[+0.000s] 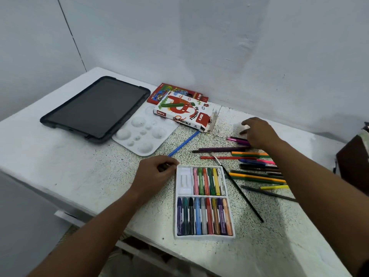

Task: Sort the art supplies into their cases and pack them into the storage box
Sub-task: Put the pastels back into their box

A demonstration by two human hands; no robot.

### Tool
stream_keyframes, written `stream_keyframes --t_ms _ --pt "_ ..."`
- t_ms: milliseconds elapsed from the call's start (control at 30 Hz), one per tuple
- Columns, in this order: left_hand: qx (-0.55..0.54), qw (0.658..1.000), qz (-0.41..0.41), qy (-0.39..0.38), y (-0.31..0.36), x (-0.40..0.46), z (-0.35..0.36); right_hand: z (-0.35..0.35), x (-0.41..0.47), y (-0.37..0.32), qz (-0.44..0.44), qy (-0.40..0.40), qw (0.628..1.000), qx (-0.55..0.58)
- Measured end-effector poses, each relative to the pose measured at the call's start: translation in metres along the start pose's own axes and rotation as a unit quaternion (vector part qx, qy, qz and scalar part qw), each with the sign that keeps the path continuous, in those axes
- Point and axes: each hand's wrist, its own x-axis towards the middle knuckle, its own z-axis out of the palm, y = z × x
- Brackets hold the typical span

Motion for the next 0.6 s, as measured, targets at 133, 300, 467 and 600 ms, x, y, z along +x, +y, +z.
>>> stream_keyframes --t_ms 133,300,467,600 --pt "-0.013 1.0 -0.001 0.0 0.001 -0.001 0.0 0.009 0.014 0.013 0.004 -0.027 0.999 -0.02" --pt "0.003 1.0 0.015 -0.01 -0.002 -0.001 0.001 0.013 0.017 0.012 0.01 0.004 0.998 -0.056" --pt "0.017 0.998 0.041 -0.042 -0.006 -0.001 0.001 0.015 0.017 0.013 0.007 0.029 0.997 -0.073" --pt "0.052 0.991 0.098 -0.075 -0.008 -0.001 0.002 0.013 0.009 0.009 0.0 0.073 0.995 -0.071"
